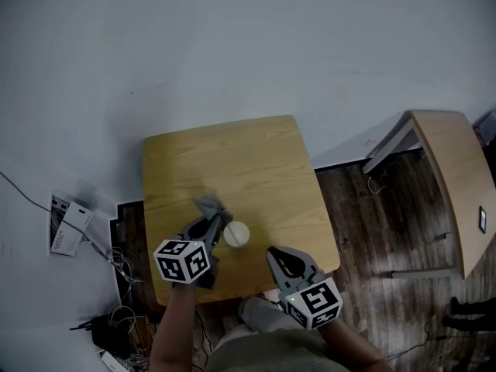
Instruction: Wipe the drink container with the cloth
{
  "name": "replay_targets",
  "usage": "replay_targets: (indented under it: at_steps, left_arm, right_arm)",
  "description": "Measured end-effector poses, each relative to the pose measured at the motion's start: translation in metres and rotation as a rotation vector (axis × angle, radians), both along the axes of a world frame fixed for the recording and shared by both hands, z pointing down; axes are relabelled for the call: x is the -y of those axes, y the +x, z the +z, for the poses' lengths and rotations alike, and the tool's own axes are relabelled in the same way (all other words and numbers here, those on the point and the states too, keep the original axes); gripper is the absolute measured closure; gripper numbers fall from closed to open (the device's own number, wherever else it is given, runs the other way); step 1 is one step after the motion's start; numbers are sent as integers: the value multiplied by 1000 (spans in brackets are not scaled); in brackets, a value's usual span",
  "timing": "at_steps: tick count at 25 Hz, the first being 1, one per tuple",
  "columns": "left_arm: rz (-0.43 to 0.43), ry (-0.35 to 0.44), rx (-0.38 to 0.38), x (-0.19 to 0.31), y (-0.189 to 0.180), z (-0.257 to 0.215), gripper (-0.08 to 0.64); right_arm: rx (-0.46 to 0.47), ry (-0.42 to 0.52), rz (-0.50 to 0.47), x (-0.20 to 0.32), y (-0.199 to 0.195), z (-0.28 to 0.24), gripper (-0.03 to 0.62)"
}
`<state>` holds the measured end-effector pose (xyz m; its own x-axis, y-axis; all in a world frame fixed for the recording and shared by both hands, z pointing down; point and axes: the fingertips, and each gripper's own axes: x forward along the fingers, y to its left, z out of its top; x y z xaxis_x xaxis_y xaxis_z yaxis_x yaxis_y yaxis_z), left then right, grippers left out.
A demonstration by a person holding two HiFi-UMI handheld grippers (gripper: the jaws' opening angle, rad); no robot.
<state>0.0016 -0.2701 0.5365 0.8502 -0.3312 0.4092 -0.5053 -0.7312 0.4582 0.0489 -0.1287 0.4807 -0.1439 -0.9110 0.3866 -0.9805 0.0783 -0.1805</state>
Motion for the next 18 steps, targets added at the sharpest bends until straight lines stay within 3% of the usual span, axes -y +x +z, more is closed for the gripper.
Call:
replay_targets:
  at_steps: [18]
  left_arm:
    - [18,-59,144,-4,-4,78,538]
  right_arm:
    - [-4,-10,8,5,-2,6,580]
